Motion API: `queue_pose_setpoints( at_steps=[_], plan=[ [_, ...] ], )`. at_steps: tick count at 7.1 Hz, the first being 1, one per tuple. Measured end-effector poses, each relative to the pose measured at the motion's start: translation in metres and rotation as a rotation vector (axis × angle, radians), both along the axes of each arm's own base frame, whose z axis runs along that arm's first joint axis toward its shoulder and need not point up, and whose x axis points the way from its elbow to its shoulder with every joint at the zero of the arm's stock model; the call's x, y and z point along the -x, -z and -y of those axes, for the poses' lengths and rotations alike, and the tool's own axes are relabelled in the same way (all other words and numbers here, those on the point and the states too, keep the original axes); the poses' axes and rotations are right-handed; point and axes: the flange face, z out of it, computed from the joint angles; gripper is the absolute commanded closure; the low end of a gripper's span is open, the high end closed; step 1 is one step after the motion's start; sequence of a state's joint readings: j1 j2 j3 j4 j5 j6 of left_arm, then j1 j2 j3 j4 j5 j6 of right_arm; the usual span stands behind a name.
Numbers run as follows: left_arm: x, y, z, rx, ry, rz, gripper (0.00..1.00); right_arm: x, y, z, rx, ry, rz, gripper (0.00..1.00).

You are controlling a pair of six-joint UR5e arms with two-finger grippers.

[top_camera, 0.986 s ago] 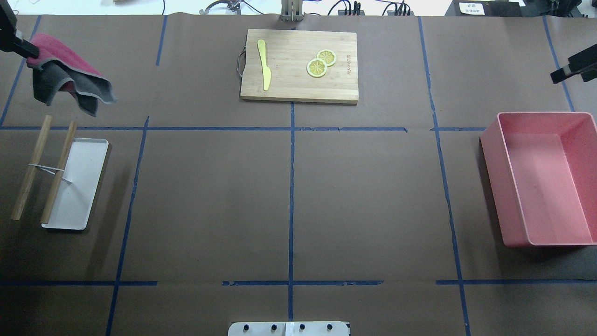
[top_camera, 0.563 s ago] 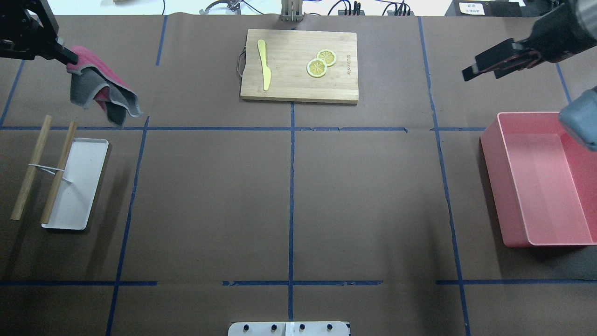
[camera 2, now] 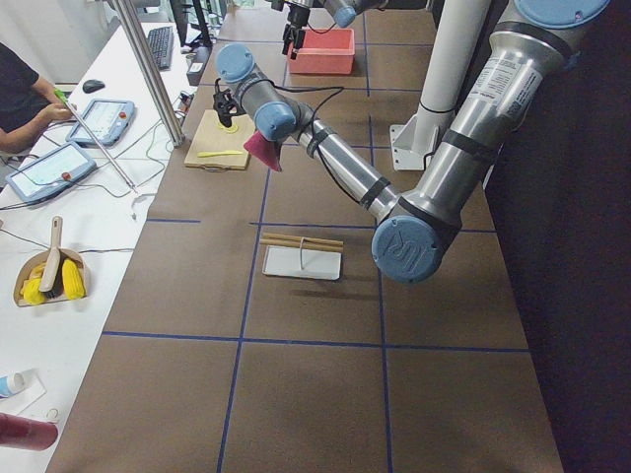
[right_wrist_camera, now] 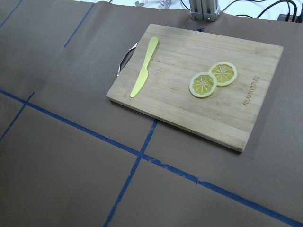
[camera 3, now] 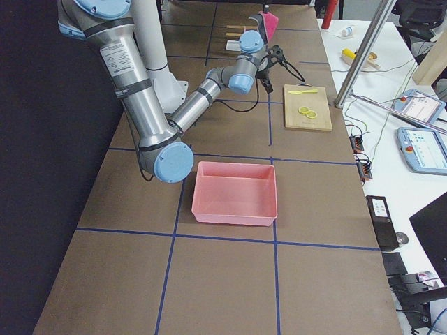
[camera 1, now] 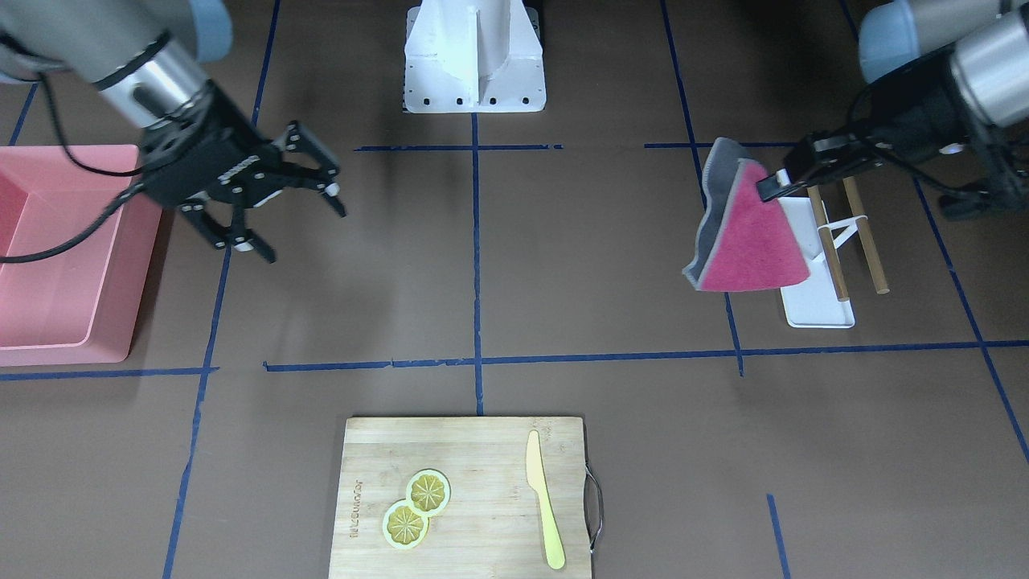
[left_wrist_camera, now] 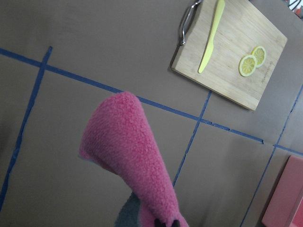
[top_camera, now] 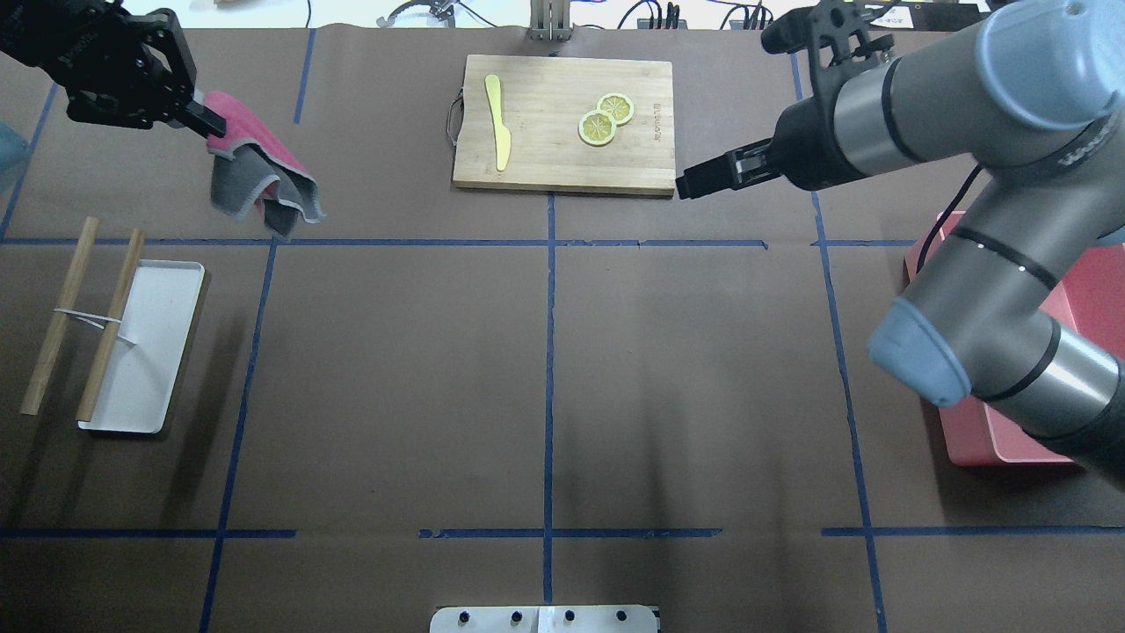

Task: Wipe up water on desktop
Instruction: 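Lift the cloth off the tray with the left gripper while the right arm approaches, then bring the cloth to the right gripper and grasp it with the right gripper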

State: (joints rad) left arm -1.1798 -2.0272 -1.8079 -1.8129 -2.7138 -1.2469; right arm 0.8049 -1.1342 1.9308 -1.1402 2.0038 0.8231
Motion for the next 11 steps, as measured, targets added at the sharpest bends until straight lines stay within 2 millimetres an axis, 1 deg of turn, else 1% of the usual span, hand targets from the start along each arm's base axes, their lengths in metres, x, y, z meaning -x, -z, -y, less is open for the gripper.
queue_pose_setpoints(
  at_steps=[1, 2, 3, 4, 5, 6, 7, 8, 9, 11],
  plan=[
    [-0.014, 0.003, -0.004, -0.049, 0.009, -0.007, 1.00, 0.019, 0.009, -0.017, -0.032, -0.012, 0.003, 0.00],
    [-0.030, 0.009, -0.006, -0.079, 0.028, -0.004, 1.00, 0.033, 0.015, -0.030, -0.052, -0.016, 0.005, 0.00],
    [-0.056, 0.021, -0.007, -0.087, 0.072, 0.003, 1.00, 0.045, 0.020, -0.039, -0.069, -0.022, 0.006, 0.00],
    [-0.083, 0.028, -0.007, -0.072, 0.116, -0.014, 1.00, 0.054, 0.025, -0.047, -0.084, -0.024, 0.009, 0.00],
    [-0.104, 0.029, -0.005, -0.036, 0.143, -0.049, 1.00, 0.062, 0.032, -0.053, -0.102, -0.023, 0.016, 0.00],
    [-0.116, 0.036, -0.001, 0.024, 0.160, -0.079, 1.00, 0.074, 0.042, -0.062, -0.125, -0.031, 0.023, 0.00],
    [-0.129, 0.052, 0.002, 0.099, 0.174, -0.103, 1.00, 0.088, 0.053, -0.073, -0.152, -0.049, 0.028, 0.00],
    [-0.146, 0.070, 0.000, 0.168, 0.185, -0.121, 1.00, 0.101, 0.063, -0.084, -0.183, -0.058, 0.031, 0.00],
    [-0.161, 0.084, -0.005, 0.215, 0.186, -0.134, 1.00, 0.108, 0.068, -0.090, -0.222, -0.055, 0.020, 0.00],
    [-0.182, 0.101, -0.018, 0.265, 0.156, -0.149, 1.00, 0.114, 0.069, -0.094, -0.272, -0.058, -0.003, 0.00]
  ],
)
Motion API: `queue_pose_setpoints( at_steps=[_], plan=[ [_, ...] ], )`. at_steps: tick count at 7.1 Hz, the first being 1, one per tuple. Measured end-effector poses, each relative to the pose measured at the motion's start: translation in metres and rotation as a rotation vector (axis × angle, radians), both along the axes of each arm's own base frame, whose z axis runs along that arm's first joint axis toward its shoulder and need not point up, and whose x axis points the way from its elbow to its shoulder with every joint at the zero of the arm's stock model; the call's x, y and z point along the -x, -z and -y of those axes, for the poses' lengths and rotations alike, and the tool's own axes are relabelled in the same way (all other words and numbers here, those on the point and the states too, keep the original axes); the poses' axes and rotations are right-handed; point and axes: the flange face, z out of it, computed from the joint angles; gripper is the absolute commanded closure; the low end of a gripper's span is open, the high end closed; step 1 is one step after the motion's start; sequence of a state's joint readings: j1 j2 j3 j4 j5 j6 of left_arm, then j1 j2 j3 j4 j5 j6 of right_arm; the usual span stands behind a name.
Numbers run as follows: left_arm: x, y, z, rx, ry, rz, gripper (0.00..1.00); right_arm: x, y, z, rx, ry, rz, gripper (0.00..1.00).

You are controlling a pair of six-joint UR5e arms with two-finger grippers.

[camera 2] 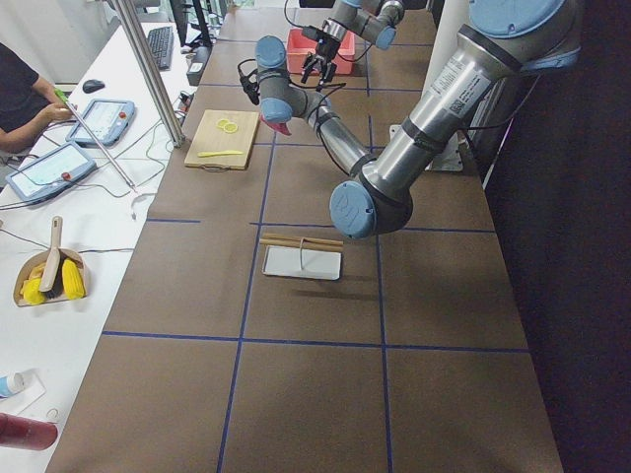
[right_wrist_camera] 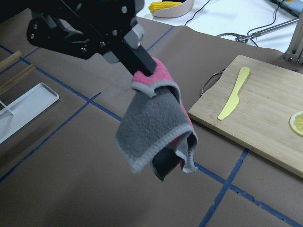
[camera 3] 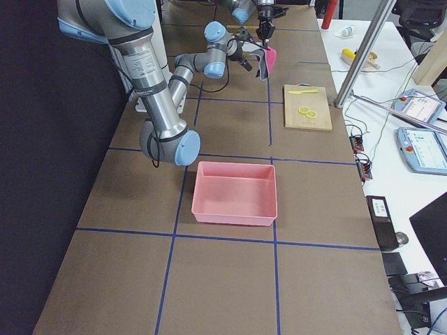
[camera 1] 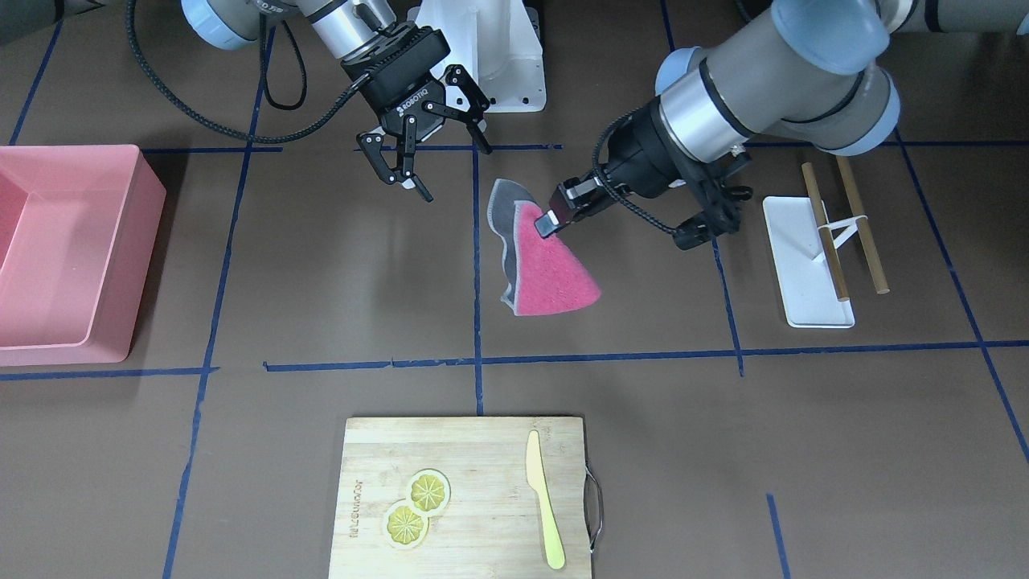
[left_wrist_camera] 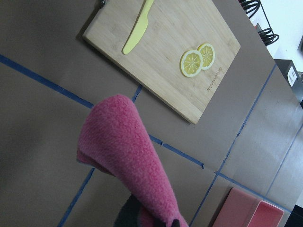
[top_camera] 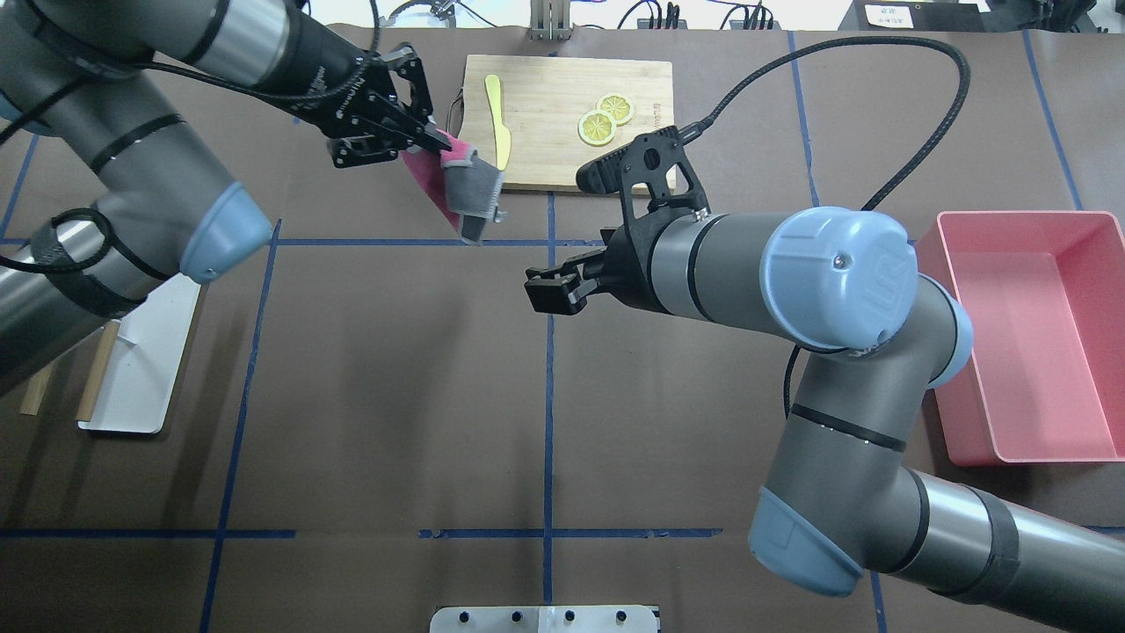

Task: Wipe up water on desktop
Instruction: 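Bring the cloth to the right gripper and grasp it with the right gripper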

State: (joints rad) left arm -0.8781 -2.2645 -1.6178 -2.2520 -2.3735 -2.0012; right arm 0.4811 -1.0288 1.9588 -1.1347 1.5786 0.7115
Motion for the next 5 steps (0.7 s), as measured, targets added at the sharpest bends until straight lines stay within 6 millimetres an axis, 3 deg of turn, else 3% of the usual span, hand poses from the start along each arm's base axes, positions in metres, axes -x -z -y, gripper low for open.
queue_pose_setpoints(
  at_steps=[5],
  plan=[
    [-0.021, 0.025, -0.032, 0.054, -0.142, -0.038, 1.00, 0.009, -0.001, -0.008, -0.011, -0.020, -0.007, 0.00]
  ],
)
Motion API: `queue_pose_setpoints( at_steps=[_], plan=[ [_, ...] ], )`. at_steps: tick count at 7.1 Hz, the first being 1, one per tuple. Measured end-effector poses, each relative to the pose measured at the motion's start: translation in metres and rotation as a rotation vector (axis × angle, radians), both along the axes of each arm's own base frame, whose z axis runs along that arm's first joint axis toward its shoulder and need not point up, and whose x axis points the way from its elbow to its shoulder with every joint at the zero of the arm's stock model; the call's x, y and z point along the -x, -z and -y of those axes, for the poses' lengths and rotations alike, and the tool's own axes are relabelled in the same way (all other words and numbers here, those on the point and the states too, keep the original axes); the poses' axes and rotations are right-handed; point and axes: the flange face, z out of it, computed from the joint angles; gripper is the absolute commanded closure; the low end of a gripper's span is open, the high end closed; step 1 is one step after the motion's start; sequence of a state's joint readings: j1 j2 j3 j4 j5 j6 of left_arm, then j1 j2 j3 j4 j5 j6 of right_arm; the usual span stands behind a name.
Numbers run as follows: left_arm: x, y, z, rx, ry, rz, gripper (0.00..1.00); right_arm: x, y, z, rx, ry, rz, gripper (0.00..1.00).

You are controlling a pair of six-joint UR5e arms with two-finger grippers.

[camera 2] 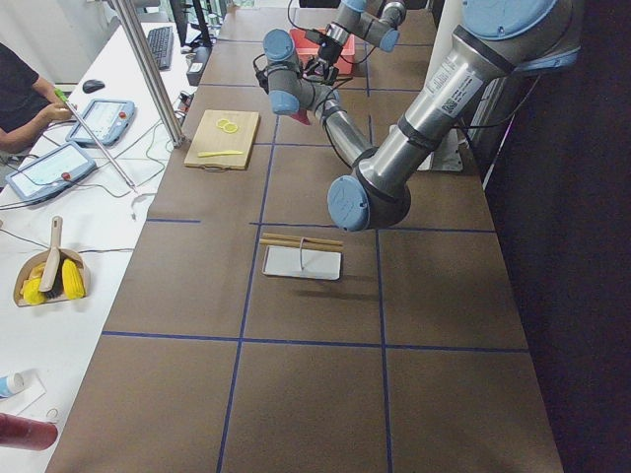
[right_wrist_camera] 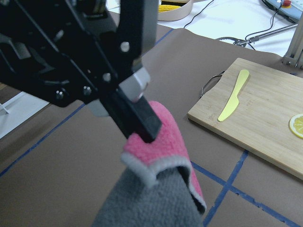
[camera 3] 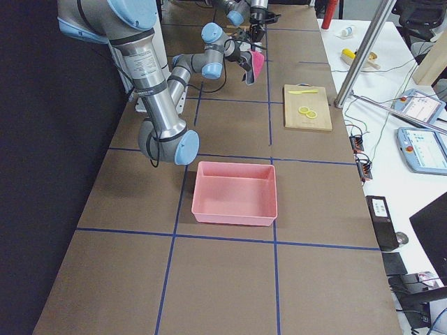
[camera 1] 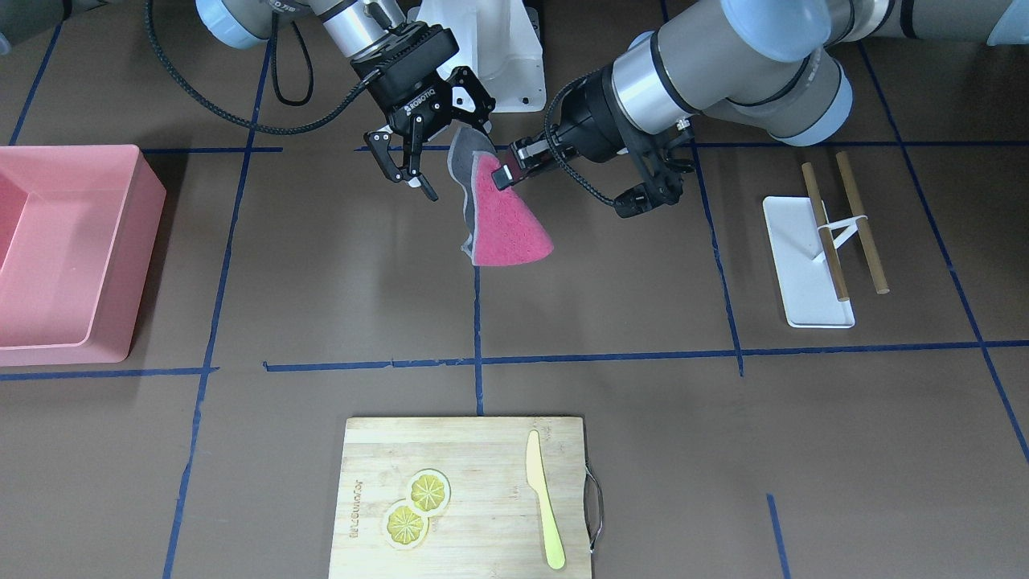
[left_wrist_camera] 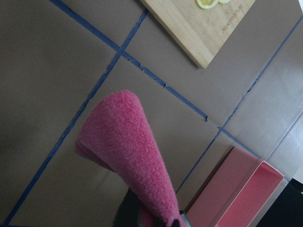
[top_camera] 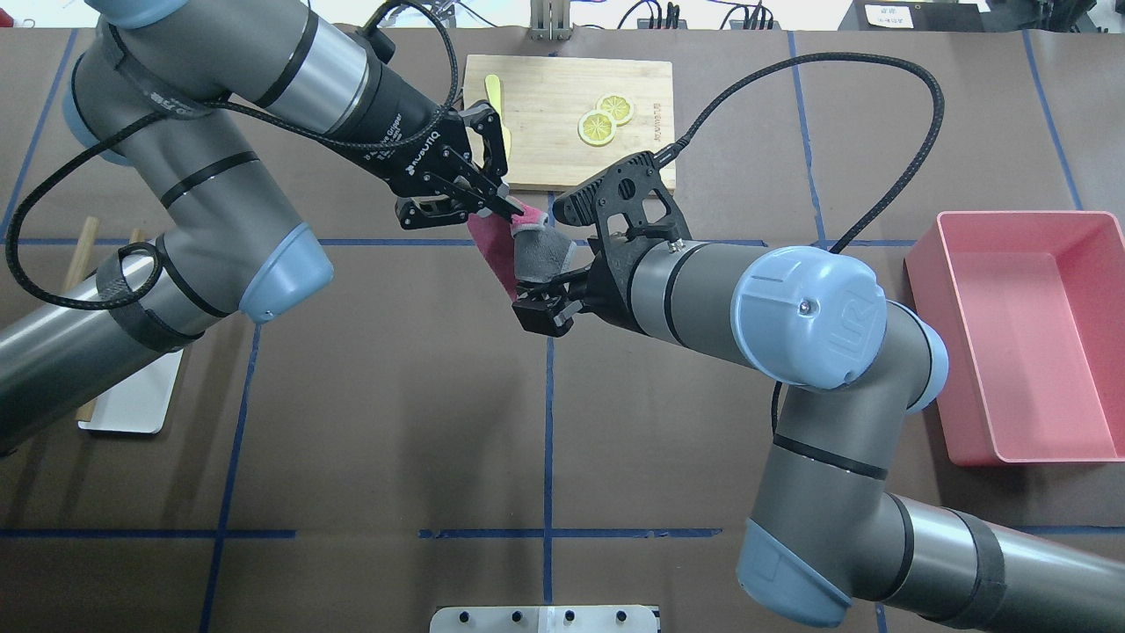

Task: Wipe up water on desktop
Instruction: 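Bring the cloth to the right gripper and grasp it with the right gripper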

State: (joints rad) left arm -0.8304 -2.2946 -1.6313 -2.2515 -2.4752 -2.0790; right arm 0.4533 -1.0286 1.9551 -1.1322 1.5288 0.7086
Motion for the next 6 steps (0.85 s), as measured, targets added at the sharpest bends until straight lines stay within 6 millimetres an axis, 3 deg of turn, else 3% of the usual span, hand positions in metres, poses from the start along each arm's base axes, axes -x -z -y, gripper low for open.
queue_pose_setpoints(
  at_steps=[4, 5, 6],
  plan=[
    [-0.0102, 0.0005, -0.0031, 0.011, -0.029, 0.005, 1.00, 0.0015, -0.0009, -0.0051, -0.017, 0.010, 0.030, 0.02],
    [-0.0112, -0.0005, -0.0024, 0.013, -0.029, 0.007, 1.00, 0.0014, -0.0001, -0.0061, -0.020, 0.012, 0.038, 0.06],
    [-0.0116, -0.0012, -0.0021, 0.015, -0.029, 0.008, 1.00, 0.0010, 0.0007, -0.0065, -0.020, 0.012, 0.042, 0.17]
  ],
)
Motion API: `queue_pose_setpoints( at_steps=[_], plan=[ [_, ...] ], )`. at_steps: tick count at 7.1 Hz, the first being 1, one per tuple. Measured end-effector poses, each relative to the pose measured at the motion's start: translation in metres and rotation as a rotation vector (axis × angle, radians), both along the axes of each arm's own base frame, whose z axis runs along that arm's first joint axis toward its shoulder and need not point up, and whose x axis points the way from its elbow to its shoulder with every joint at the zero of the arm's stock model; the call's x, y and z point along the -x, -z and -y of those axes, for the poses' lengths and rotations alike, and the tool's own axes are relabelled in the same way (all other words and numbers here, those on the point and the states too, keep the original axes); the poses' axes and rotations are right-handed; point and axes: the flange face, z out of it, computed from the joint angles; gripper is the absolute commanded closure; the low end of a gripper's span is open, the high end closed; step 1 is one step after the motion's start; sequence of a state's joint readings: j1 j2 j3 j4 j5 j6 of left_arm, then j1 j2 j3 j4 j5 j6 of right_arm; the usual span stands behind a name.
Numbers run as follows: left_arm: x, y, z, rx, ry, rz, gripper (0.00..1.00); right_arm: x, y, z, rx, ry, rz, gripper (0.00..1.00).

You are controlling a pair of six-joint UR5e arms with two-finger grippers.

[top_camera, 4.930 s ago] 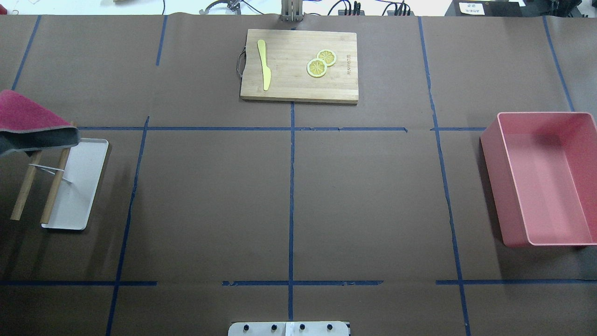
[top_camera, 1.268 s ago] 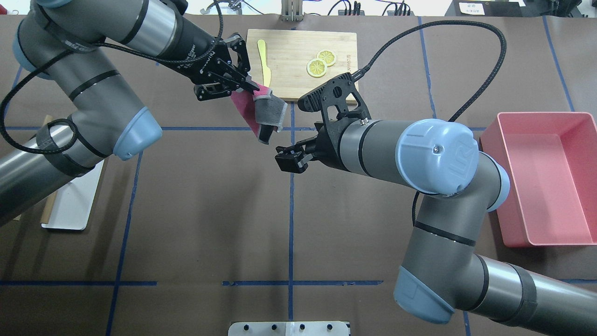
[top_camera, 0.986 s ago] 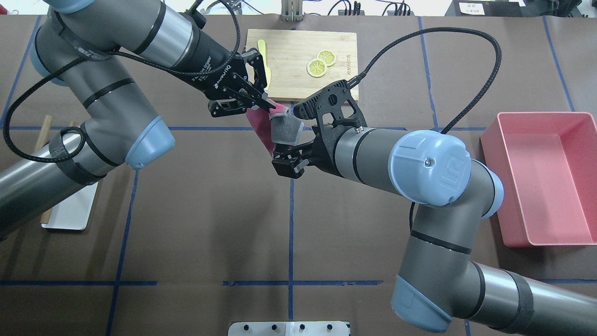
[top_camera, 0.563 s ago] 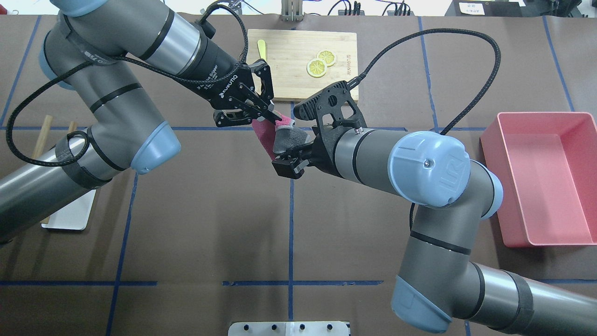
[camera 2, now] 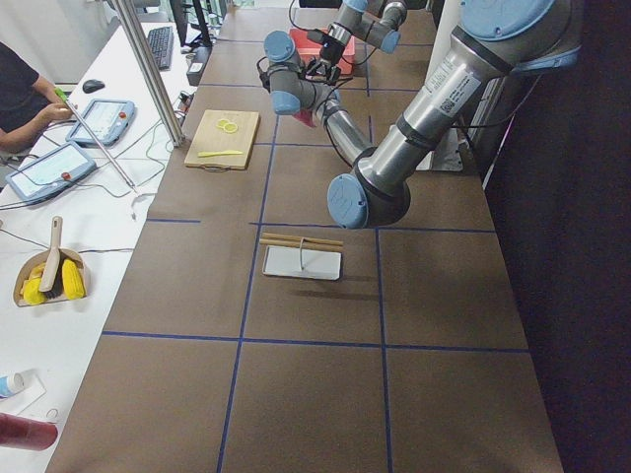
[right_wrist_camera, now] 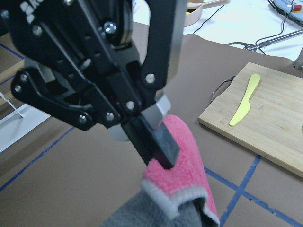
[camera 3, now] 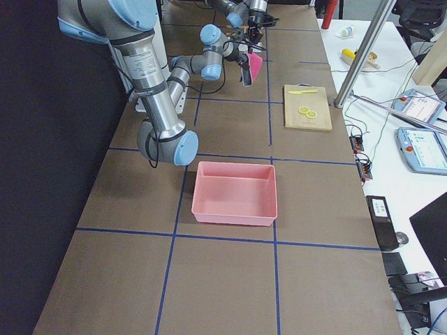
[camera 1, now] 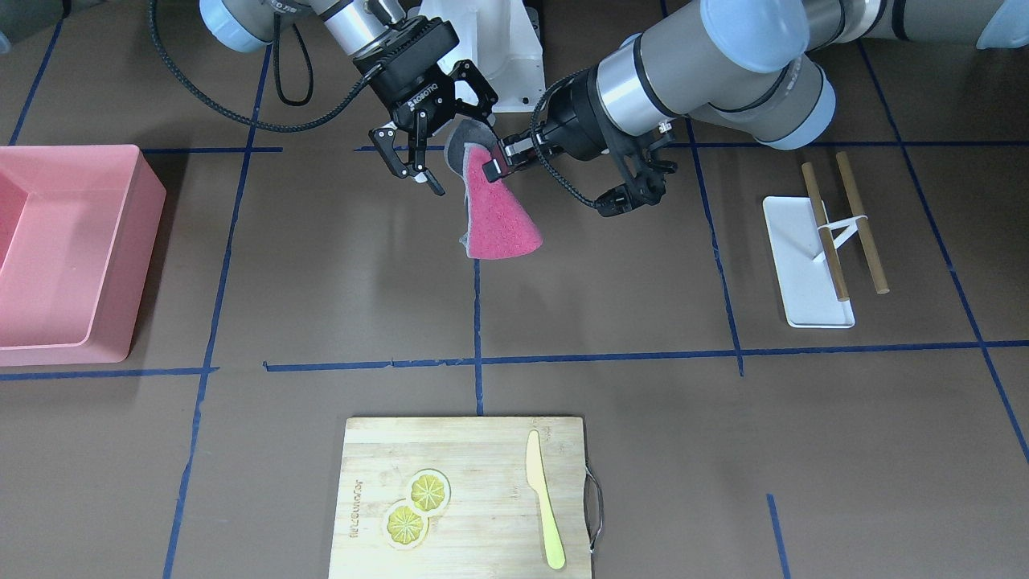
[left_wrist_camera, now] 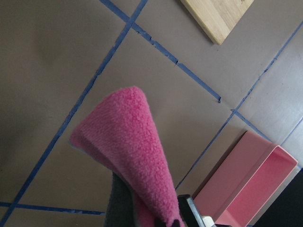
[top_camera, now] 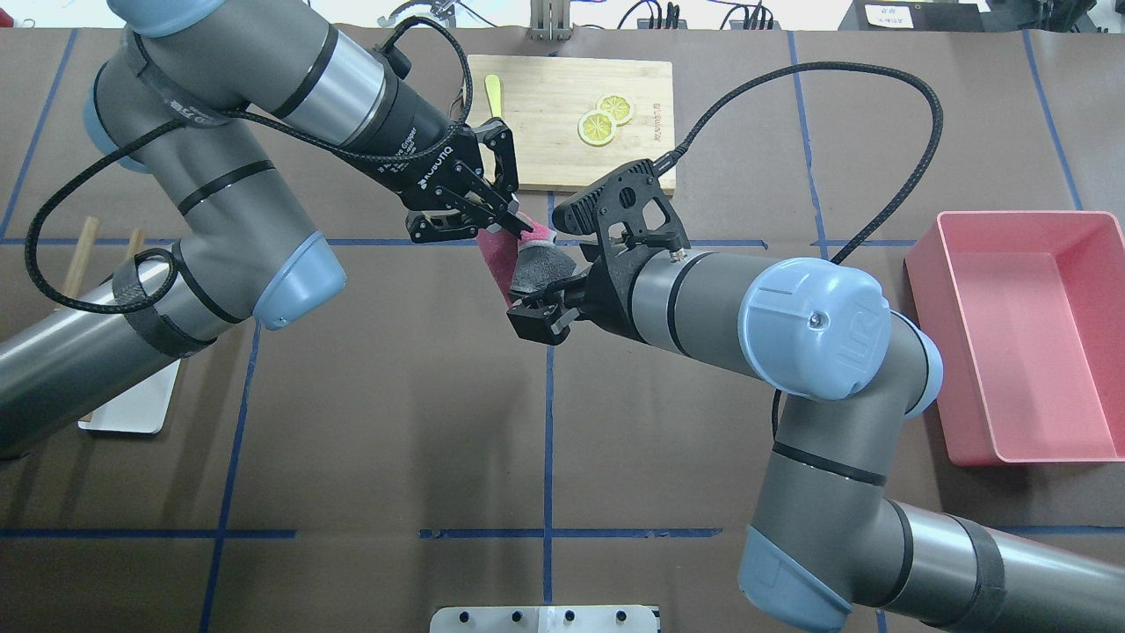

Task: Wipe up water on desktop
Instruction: 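Bring the cloth to the right gripper and grasp it with the right gripper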

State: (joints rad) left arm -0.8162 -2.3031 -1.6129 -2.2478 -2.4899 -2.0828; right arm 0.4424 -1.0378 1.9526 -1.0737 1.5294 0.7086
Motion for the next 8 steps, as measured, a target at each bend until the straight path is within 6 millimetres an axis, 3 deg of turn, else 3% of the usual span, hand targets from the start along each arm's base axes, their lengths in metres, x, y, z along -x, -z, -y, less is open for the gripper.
queue_pose_setpoints(
  at_steps=[1, 3, 5, 6, 7, 8],
  plan=[
    [-0.0001, -0.0004, 0.0002, 0.001, 0.000, 0.001, 1.00, -0.0001, 0.0003, -0.0006, 0.001, 0.001, 0.003, 0.32],
    [-0.0002, -0.0005, 0.0002, 0.001, 0.000, 0.001, 1.00, -0.0003, 0.0013, -0.0018, 0.005, 0.000, 0.009, 0.80],
    [-0.0002, -0.0006, 0.0001, 0.001, 0.000, 0.000, 1.00, -0.0030, 0.0039, -0.0036, 0.015, 0.000, 0.026, 0.98],
    [-0.0001, -0.0005, 0.0001, 0.000, 0.000, 0.000, 0.99, -0.0045, 0.0048, -0.0045, 0.031, -0.001, 0.039, 1.00],
    [0.0002, 0.0000, -0.0003, -0.001, 0.000, -0.001, 0.86, -0.0060, 0.0056, -0.0049, 0.040, -0.002, 0.047, 1.00],
    [0.0008, 0.0004, -0.0007, -0.005, 0.000, -0.003, 0.16, -0.0066, 0.0059, -0.0050, 0.043, -0.002, 0.050, 1.00]
  ],
)
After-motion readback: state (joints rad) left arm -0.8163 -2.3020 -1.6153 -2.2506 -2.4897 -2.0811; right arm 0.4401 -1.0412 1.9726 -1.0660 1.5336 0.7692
